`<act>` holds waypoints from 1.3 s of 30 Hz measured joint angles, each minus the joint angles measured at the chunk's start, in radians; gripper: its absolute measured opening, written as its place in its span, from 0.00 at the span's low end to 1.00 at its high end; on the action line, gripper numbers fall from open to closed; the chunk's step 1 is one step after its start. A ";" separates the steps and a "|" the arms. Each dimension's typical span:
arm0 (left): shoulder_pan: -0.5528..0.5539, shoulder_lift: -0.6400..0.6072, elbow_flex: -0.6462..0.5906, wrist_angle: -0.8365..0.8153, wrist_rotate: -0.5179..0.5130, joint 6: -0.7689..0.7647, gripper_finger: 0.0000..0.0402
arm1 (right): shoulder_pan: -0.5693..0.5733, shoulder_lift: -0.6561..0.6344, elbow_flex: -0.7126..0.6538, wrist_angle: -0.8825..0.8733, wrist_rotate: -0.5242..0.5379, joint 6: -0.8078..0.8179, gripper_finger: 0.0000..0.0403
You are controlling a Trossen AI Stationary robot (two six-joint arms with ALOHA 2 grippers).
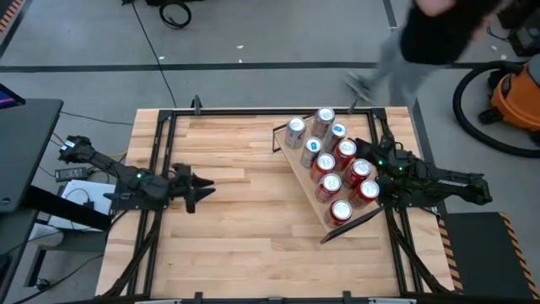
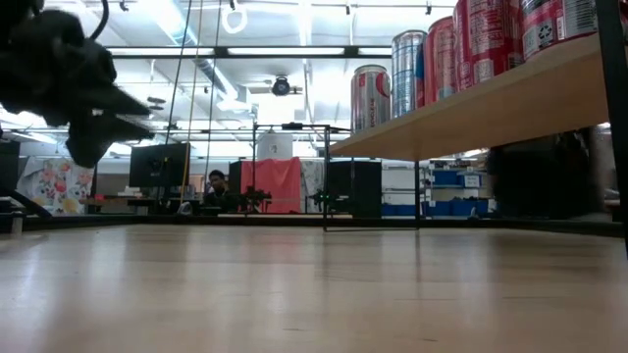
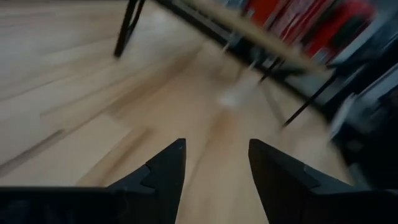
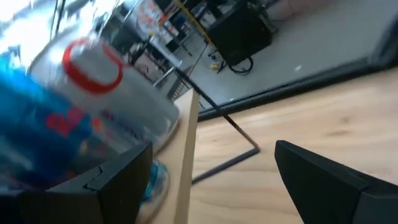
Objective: Place canned beverage on shelf
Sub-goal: Return to Home Position
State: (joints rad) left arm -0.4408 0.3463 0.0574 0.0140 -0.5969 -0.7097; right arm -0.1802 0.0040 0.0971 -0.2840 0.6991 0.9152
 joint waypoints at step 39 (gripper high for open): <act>0.000 0.000 -0.001 -0.092 0.000 0.017 0.46 | 0.000 0.000 0.000 0.006 -0.013 -0.309 0.86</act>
State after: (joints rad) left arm -0.4408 0.3466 0.0566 -0.0776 -0.5968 -0.6926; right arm -0.1802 0.0040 0.0971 -0.2780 0.6861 0.6066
